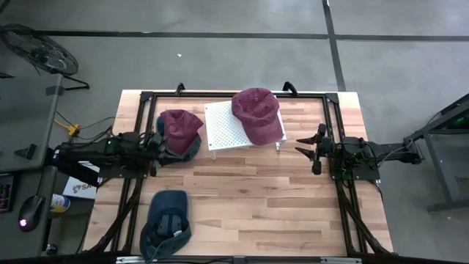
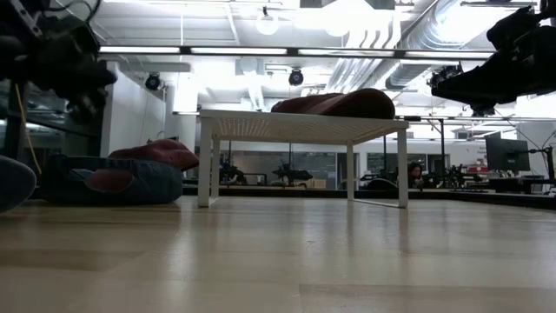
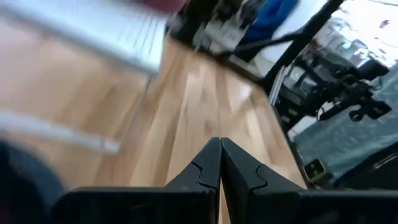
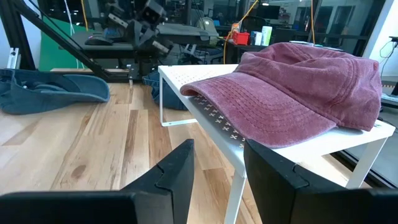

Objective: Pick & Place hat
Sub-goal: Put the bottom blue cap on the shelf

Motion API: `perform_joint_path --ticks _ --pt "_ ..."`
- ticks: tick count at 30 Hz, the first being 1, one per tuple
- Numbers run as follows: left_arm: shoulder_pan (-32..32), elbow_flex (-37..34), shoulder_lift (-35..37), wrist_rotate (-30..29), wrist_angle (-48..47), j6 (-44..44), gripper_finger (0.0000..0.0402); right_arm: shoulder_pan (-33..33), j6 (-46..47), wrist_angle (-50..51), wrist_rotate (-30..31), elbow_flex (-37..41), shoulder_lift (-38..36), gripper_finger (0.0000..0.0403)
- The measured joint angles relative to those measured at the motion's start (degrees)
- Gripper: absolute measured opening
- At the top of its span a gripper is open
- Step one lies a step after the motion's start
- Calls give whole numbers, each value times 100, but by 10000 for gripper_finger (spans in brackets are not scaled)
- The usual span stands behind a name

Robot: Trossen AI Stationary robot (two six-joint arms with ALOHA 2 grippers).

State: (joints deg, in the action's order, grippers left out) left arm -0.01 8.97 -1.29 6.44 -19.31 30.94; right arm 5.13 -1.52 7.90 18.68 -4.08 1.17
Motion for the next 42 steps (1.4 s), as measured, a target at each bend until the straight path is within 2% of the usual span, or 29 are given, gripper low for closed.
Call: perform_joint_path --ticks 4,9,15,19,22,25,31,37,42 --pt "0 55 -317 341 -513 597 8 0 0 2 0 0 0 133" --pt "0 88 -972 1158 -908 1004 27 0 -1 0 0 0 0 133" --pt "-23 88 -1758 1863 -936 948 116 0 -1 0 0 0 0 133" --pt "-314 77 -2318 2264 -747 438 182 0 -2 0 0 0 0 133" --pt "-559 225 -2691 2386 -700 379 210 0 0 0 0 0 0 133" --pt "-850 488 -3073 2316 -810 612 217 0 0 0 0 0 0 133" --pt "-1330 828 -3627 2265 -1467 1860 210 0 0 0 0 0 0 133" --pt "-1554 822 -3735 2257 -2032 2983 202 0 0 0 0 1 0 133" --pt "-1543 822 -3735 2263 -2226 3376 202 0 0 0 0 0 0 133"
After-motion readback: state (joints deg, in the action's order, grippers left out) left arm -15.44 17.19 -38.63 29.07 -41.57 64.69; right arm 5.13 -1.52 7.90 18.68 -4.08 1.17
